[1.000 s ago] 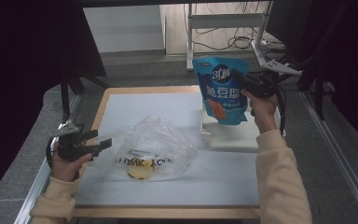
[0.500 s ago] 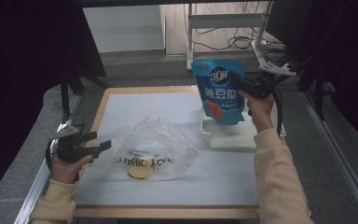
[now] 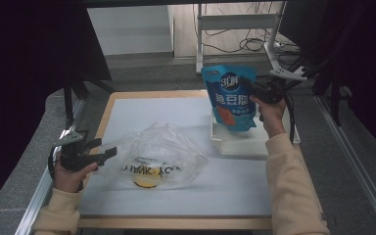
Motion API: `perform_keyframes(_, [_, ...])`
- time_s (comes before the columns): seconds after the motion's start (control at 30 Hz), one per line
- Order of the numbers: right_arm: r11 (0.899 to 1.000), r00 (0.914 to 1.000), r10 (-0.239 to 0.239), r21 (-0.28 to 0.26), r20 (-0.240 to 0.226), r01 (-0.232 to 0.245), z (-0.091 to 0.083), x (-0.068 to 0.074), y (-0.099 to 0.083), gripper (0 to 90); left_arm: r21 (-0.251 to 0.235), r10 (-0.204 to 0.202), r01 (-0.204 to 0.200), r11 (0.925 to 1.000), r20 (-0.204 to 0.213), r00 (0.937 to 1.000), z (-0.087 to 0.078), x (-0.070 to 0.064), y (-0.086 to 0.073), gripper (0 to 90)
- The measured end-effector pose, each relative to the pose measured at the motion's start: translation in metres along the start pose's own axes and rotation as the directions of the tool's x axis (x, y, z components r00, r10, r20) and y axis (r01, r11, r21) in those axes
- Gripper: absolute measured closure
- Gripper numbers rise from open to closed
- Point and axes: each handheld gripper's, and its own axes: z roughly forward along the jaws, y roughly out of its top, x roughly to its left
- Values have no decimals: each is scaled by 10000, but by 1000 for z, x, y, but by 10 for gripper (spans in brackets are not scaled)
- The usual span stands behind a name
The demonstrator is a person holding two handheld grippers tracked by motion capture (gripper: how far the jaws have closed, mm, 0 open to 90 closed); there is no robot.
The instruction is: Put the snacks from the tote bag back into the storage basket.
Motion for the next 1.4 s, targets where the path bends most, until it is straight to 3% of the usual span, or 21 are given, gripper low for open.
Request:
perform_keyframes(0.43, [10000,10000,-56,41,15,56,1,-11,-3,884,-9,23,-23,10000,-24,10000,0,0,0,182])
perform_keyframes(1.07, [9978,9979,-351,580,552,319,-18,-33,-4,852,-56,132,-131,9999,59,9999,-2,-2,1,180])
perform_keyframes(1.4, [9968,9964,-475,682,697,427,-26,-37,-5,819,-51,200,-200,9998,87,9998,-2,-4,2,180])
